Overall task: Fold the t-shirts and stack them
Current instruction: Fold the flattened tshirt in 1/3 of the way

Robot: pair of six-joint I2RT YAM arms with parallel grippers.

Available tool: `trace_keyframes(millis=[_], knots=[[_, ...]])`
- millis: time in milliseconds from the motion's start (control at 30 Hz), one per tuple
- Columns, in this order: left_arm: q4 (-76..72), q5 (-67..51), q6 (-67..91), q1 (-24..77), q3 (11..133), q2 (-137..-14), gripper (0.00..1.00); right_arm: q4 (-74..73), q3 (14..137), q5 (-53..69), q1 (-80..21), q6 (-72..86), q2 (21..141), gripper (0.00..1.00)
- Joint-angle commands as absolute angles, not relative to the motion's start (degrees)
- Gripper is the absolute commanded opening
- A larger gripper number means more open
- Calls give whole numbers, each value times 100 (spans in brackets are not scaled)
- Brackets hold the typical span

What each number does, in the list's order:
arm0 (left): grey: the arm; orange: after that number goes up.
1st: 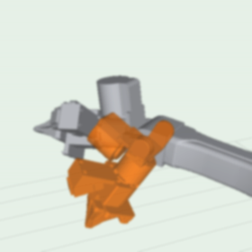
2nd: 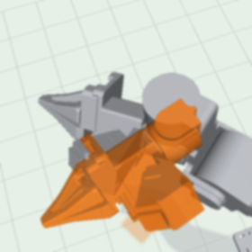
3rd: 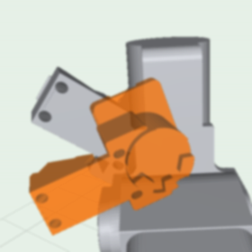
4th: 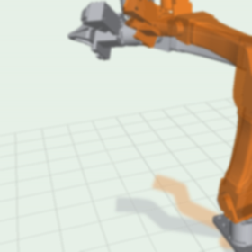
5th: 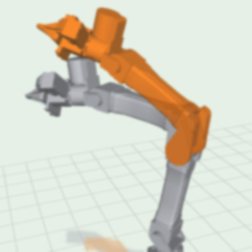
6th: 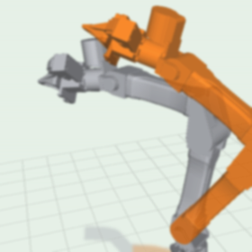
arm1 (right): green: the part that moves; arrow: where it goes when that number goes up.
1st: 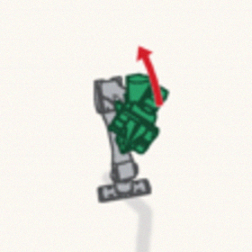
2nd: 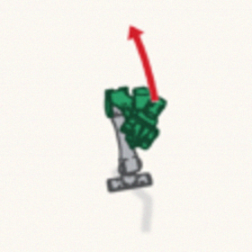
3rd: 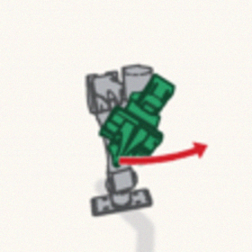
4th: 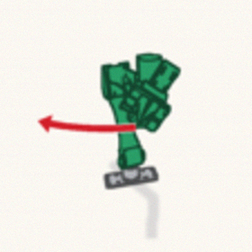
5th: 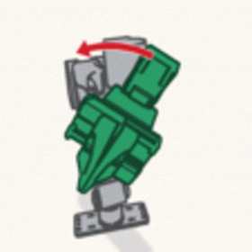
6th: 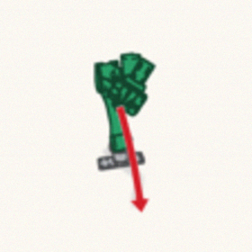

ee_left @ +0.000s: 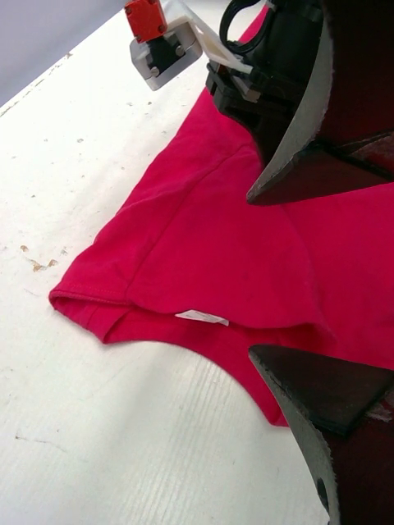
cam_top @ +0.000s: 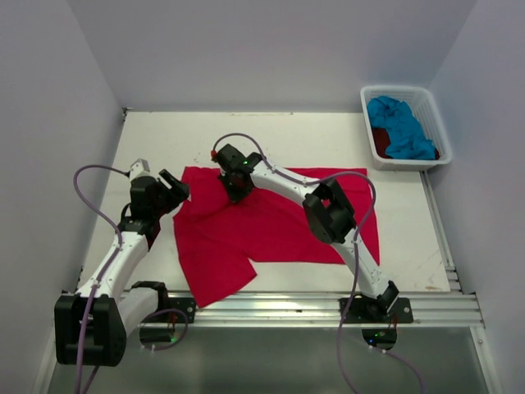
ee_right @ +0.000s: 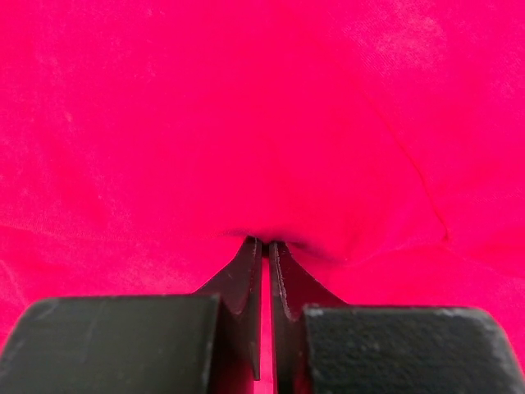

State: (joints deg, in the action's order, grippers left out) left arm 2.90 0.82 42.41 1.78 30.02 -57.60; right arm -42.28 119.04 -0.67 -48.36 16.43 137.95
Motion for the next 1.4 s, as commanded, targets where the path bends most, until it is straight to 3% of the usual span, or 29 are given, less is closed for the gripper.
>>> trace_keyframes(millis=[0,1367], knots=[[246,123,4175,132,3015,-5687,73,-4324,11742,-272,-4825,1468,13105,0],[132,70,4166,132,3015,-5853,72,-4878,11813,-325,-4825,1151,12894,12]])
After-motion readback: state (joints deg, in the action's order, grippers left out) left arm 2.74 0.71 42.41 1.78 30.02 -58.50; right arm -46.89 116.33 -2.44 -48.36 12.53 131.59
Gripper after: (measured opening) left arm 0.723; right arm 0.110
